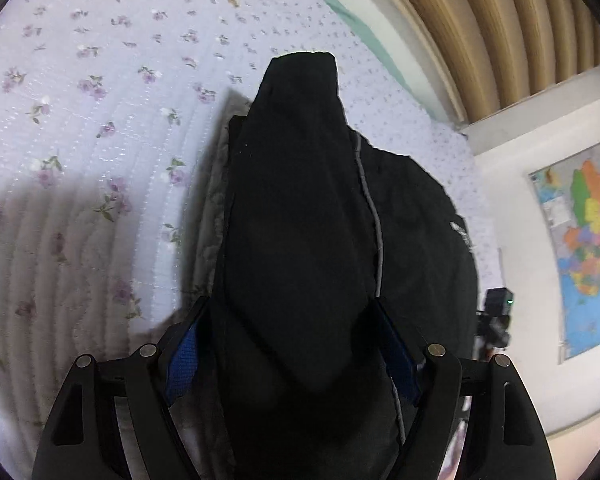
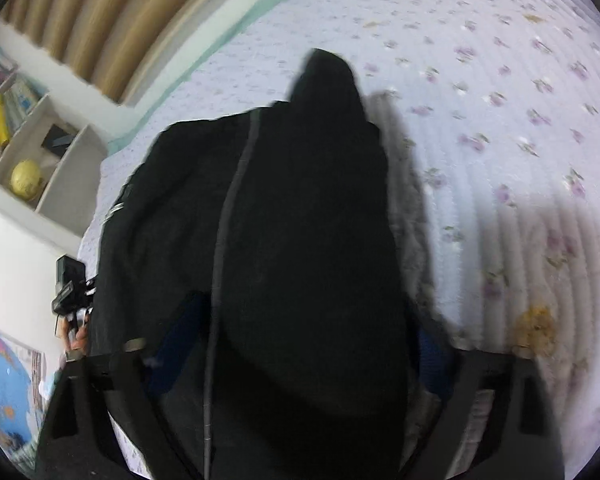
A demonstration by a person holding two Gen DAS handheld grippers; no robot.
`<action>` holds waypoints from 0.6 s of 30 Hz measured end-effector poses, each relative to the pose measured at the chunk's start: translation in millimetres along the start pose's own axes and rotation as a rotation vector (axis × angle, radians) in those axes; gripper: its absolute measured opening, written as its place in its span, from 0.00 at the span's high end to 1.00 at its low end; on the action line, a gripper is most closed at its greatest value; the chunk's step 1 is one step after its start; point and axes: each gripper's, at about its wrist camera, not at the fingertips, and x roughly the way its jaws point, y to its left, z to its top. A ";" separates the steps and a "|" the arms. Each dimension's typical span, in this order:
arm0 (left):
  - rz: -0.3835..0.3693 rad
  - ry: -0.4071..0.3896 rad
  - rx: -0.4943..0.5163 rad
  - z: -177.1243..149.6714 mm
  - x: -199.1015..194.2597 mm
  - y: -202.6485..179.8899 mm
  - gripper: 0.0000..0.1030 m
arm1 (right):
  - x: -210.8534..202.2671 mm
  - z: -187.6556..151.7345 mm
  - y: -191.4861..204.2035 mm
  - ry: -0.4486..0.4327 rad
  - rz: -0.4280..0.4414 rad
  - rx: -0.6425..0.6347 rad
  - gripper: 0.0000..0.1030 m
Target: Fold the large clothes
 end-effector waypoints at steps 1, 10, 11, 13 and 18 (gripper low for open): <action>-0.057 0.009 0.004 -1.7 0.2 -1.9 0.27 | -3.4 -2.5 4.9 -0.016 0.025 -0.021 0.34; -0.083 0.102 0.007 -8.0 27.8 -12.2 0.27 | 13.2 1.0 9.5 0.048 0.054 -0.025 0.20; -0.077 0.101 0.009 -8.5 33.4 -15.0 0.26 | 18.4 3.4 8.0 0.063 0.069 -0.007 0.19; -0.055 0.082 0.020 -8.8 35.3 -22.8 0.26 | 24.6 7.3 12.6 0.070 0.062 -0.004 0.18; 0.007 -0.024 0.093 -22.4 9.0 -51.2 0.56 | -0.1 -3.5 47.6 -0.029 0.031 -0.135 0.51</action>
